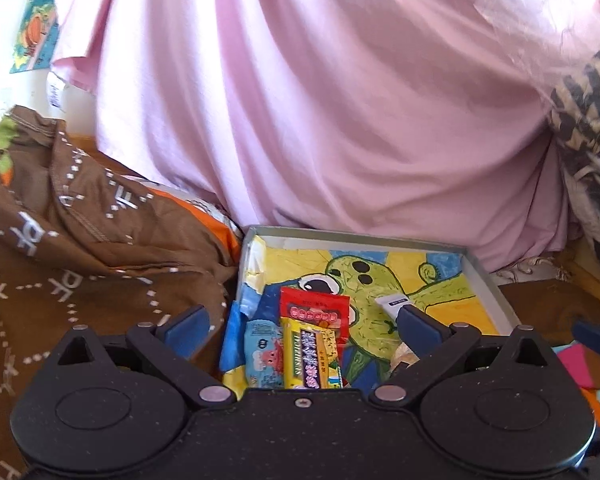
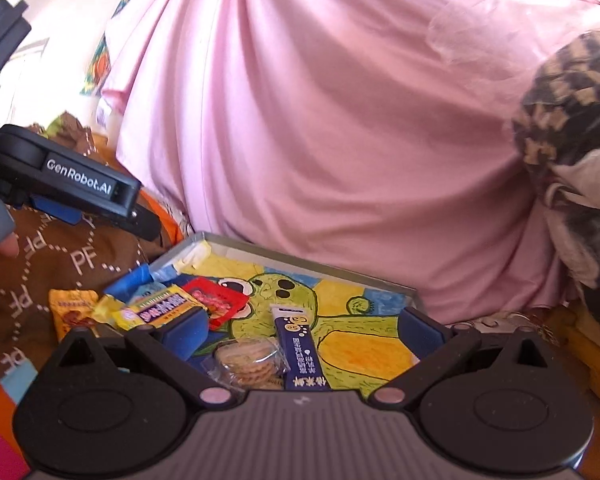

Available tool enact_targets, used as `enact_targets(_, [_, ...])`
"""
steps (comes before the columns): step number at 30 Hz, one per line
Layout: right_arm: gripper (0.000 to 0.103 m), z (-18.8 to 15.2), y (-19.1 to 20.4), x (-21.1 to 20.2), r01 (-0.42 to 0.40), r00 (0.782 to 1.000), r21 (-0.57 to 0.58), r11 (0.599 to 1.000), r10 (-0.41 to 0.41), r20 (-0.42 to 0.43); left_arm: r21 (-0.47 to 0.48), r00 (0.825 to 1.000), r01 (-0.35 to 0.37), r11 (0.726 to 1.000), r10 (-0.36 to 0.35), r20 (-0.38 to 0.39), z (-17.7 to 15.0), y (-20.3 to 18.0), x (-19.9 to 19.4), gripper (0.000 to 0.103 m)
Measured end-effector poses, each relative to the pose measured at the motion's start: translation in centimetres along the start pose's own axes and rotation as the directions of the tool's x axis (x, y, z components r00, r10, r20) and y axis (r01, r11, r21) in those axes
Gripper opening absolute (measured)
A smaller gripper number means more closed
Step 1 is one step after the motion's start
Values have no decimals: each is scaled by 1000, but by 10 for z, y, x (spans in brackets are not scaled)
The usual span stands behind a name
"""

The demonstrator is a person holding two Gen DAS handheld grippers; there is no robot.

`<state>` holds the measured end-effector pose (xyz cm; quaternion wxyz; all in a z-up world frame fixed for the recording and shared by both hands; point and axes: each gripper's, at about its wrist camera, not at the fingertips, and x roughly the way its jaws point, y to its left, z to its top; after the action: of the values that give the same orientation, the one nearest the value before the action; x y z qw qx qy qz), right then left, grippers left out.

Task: Organize snacks
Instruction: 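Withdraw both open tools from the tray back over the toast bag and orange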

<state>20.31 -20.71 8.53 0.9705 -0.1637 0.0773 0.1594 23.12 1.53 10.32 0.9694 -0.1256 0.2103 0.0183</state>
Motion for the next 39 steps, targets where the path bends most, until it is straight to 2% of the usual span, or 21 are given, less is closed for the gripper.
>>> enact_targets(4, [103, 1, -3, -26, -9, 1000, 13, 1000, 8, 24, 2, 1000, -17, 1000, 17, -2, -1, 10, -20, 101])
enact_targets(8, [103, 0, -4, -46, -31, 999, 26, 999, 31, 26, 15, 999, -39, 999, 40, -38, -9, 22, -35, 101])
enact_targets(13, [103, -15, 7, -70, -93, 995, 7, 996, 93, -33, 41, 991, -35, 999, 40, -127, -27, 36, -48, 101])
enact_targets(21, [103, -40, 33, -96, -209, 970, -70, 975, 198, -139, 96, 965, -25, 995, 48, -256, -59, 48, -53, 101])
enact_targets(26, [103, -58, 47, -103, -272, 944, -108, 956, 244, -222, 121, 944, -9, 993, 48, -326, -77, 47, -52, 101])
enact_targets(32, [103, -87, 62, -111, -346, 892, -137, 928, 280, -356, 147, 925, 40, 988, 19, -378, -96, 41, -55, 101])
enact_targets(36, [103, -99, 63, -111, -344, 870, -131, 930, 264, -416, 168, 920, 90, 982, -18, -391, -103, 30, -52, 101])
enact_targets(39, [103, -102, 59, -106, -324, 867, -120, 938, 244, -435, 189, 914, 144, 971, -57, -402, -108, 19, -51, 101])
